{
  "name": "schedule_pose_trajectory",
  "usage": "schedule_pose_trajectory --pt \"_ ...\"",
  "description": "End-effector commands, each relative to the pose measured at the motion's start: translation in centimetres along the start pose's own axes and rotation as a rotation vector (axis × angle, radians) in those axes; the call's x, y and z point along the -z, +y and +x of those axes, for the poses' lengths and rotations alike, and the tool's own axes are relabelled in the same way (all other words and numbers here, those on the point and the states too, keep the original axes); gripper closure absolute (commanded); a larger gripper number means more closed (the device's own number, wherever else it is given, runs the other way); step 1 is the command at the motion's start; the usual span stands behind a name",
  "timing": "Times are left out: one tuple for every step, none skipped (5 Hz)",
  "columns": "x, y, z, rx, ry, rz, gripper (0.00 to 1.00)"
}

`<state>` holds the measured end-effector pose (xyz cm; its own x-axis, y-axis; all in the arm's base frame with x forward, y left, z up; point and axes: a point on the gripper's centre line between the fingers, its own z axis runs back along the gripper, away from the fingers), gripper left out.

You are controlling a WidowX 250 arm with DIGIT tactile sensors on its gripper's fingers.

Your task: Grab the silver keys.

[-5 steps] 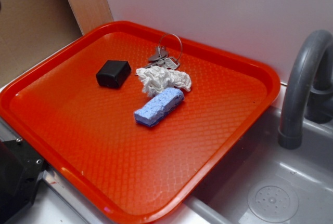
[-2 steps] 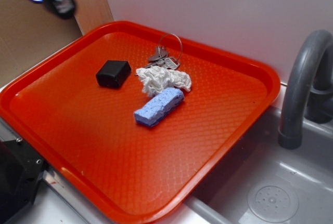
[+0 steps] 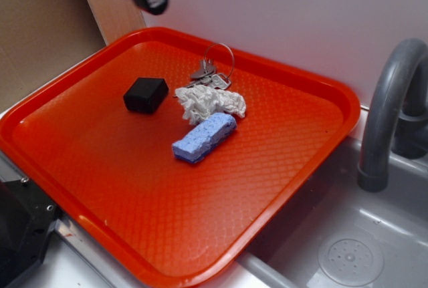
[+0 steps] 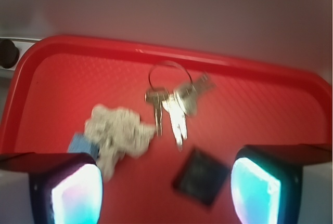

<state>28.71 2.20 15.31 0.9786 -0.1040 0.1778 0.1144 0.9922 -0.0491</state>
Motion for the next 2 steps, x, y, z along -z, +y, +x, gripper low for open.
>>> schedule_pose_trajectory --pt "0.5 -0.3 1.4 0.450 -0.035 0.183 0.00" --pt "1.8 1.3 2.6 0.501 -0.056 0.230 0.00"
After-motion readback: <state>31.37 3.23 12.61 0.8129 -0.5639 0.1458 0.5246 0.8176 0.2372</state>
